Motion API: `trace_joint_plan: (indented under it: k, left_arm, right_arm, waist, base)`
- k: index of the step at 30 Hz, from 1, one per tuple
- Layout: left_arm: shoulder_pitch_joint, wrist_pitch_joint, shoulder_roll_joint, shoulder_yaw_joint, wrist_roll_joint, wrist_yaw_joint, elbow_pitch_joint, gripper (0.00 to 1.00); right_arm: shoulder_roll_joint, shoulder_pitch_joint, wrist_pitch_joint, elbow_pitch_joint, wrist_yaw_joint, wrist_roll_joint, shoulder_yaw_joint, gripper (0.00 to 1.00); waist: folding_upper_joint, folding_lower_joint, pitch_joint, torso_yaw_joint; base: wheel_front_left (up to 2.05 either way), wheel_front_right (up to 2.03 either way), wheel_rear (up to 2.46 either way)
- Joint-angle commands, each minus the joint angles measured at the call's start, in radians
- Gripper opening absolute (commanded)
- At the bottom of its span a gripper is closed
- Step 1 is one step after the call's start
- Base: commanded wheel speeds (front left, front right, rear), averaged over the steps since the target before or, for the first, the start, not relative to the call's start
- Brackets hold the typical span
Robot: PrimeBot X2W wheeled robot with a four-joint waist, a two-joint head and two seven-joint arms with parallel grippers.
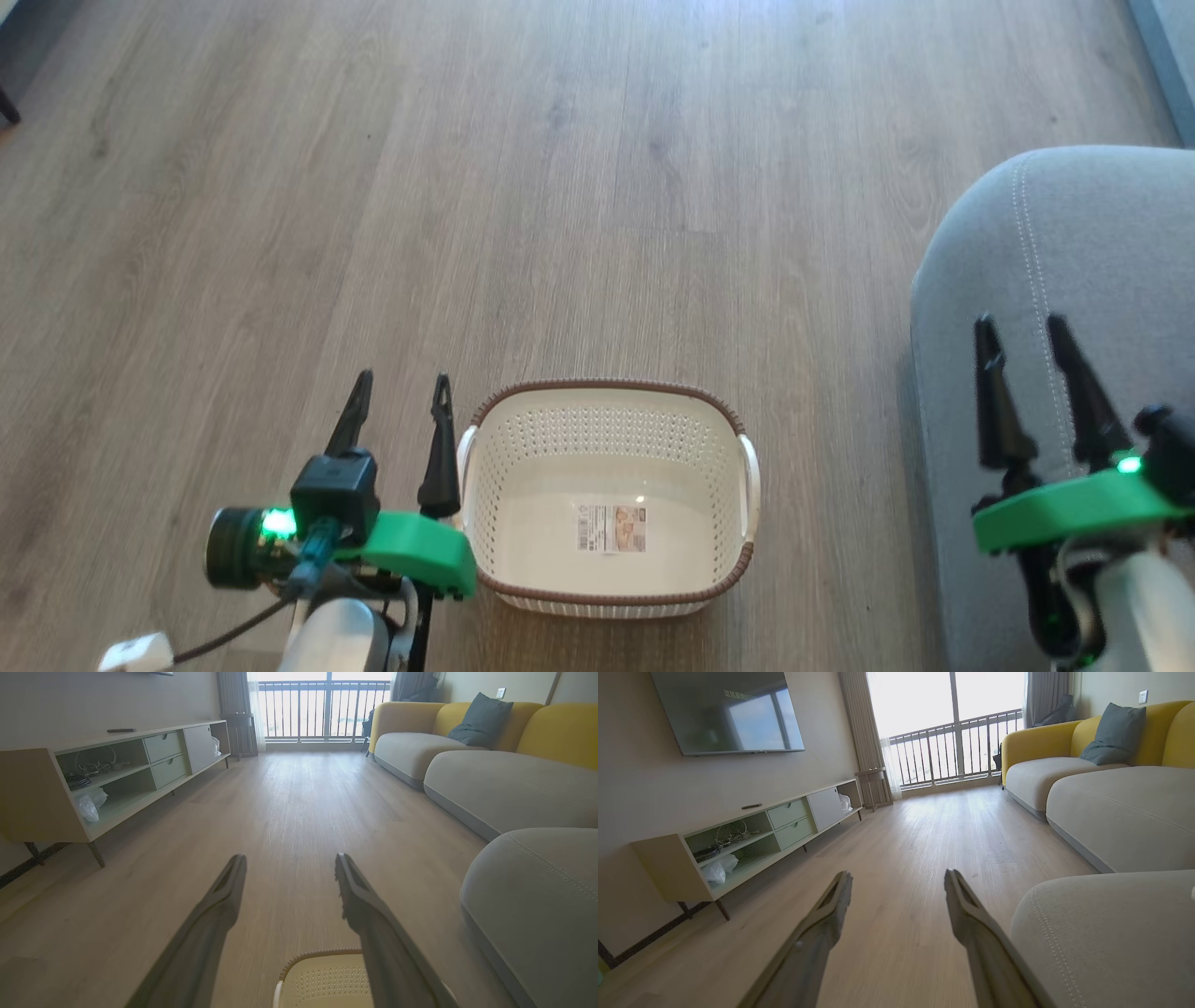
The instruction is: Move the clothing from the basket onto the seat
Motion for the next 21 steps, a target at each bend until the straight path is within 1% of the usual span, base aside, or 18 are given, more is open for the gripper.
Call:
trace_joint_plan:
  k: [1,2,5,7,11,17,19,21]
  left_arm:
    - [-0.013,-0.005,-0.001,0.042,-0.032,-0.015,-0.043,1.0]
    - [-0.013,-0.005,-0.001,0.042,-0.032,-0.015,-0.043,1.0]
    - [0.011,-0.005,-0.001,0.065,-0.069,-0.048,-0.044,1.0]
    - [0.021,-0.005,-0.001,0.07,-0.082,-0.075,-0.038,1.0]
    - [0.031,-0.005,-0.001,0.064,-0.109,-0.127,-0.011,1.0]
    - [0.037,-0.005,-0.001,0.069,-0.116,-0.147,-0.01,1.0]
    - [0.045,-0.005,-0.001,0.062,-0.16,-0.173,0.014,1.0]
    - [0.038,-0.005,-0.001,0.062,-0.157,-0.2,0.01,1.0]
  right_arm:
    - [-0.003,-0.001,-0.006,-0.025,0.0,-0.037,0.018,1.0]
    - [-0.003,-0.001,-0.006,-0.025,0.0,-0.037,0.018,1.0]
    - [0.014,0.028,-0.006,-0.02,0.0,-0.088,0.014,1.0]
    - [0.034,0.042,-0.006,-0.019,0.0,-0.098,0.003,1.0]
    - [0.045,0.06,-0.006,-0.016,0.0,-0.129,-0.005,1.0]
    - [0.065,0.076,-0.006,-0.01,0.0,-0.139,-0.013,1.0]
    - [0.066,0.08,-0.006,-0.002,0.0,-0.144,-0.01,1.0]
    - [0.065,0.083,-0.006,0.002,0.0,-0.155,-0.006,1.0]
  waist:
    - [-0.0001,0.0001,-0.006,0.003]
    - [-0.0001,0.0001,-0.006,0.003]
    - [-0.0001,0.0001,-0.011,0.0]
    - [-0.0001,0.0001,-0.012,-0.004]
    - [-0.0001,0.0001,-0.009,-0.012]
    - [-0.0001,0.0001,-0.009,-0.024]
    - [-0.0001,0.0001,-0.011,-0.026]
    - [-0.0001,0.0001,-0.01,-0.027]
  base:
    - [0.0,0.0,0.0]
    - [0.0,0.0,0.0]
    - [0.0,0.0,0.0]
    - [0.0,0.0,0.0]
    - [0.0,0.0,0.0]
    - [0.0,0.0,0.0]
    - [0.0,0.0,0.0]
    - [0.0,0.0,0.0]
